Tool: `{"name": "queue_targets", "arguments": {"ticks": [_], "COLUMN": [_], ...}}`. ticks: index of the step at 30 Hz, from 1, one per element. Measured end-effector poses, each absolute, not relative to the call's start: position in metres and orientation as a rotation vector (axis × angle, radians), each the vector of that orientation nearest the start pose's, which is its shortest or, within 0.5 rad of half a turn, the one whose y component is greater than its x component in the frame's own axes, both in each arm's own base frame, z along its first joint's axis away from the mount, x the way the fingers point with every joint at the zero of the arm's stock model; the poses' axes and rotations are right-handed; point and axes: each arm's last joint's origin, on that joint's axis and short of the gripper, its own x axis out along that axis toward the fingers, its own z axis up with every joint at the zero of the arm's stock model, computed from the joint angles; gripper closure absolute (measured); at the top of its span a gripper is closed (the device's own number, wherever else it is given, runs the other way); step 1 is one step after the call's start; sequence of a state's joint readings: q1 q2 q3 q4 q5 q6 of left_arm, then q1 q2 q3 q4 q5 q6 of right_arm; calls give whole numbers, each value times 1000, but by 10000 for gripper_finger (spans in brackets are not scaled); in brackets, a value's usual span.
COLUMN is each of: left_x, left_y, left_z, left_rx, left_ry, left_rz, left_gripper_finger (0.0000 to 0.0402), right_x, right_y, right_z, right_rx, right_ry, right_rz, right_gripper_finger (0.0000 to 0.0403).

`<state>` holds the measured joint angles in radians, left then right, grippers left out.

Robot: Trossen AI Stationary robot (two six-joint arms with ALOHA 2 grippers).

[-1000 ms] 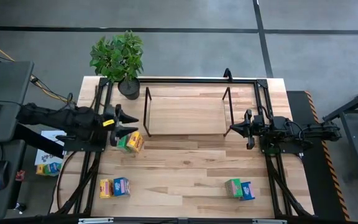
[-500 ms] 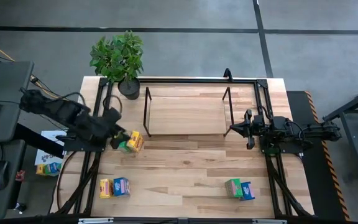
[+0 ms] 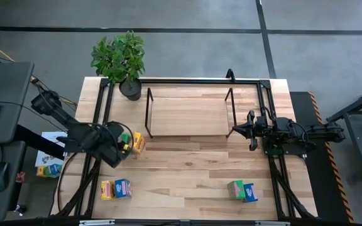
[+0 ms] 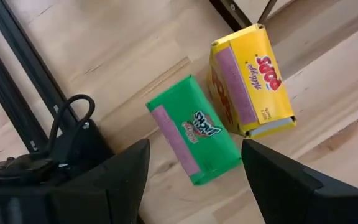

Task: Stack cereal on shelf
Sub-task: Put the top green cereal box on the shelf

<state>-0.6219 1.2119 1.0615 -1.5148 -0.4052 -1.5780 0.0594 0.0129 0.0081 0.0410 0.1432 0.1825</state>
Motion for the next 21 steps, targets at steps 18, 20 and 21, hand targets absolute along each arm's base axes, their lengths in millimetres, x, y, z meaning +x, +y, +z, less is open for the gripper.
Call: {"name": "queue_targets", "arguments": {"ticks": [18,20,21], "left_x": [156,157,157], "left_y": [-85,-85,-84], "left_z": [273,273,273], "left_rx": [-509,-500,-492], "left_ry": [1172,1169,1169], "left_rz": [919,918,916], "left_gripper_finger": [157,157,157], "right_x": [98,98,98], "right_y": [2,2,2], "right_z": [169,169,169], "right_rx": [186,186,186], "right_ry": [-43,-43,-43], "right_rz": [-80,-80,-80], "right_gripper_finger": [402,402,402]}}
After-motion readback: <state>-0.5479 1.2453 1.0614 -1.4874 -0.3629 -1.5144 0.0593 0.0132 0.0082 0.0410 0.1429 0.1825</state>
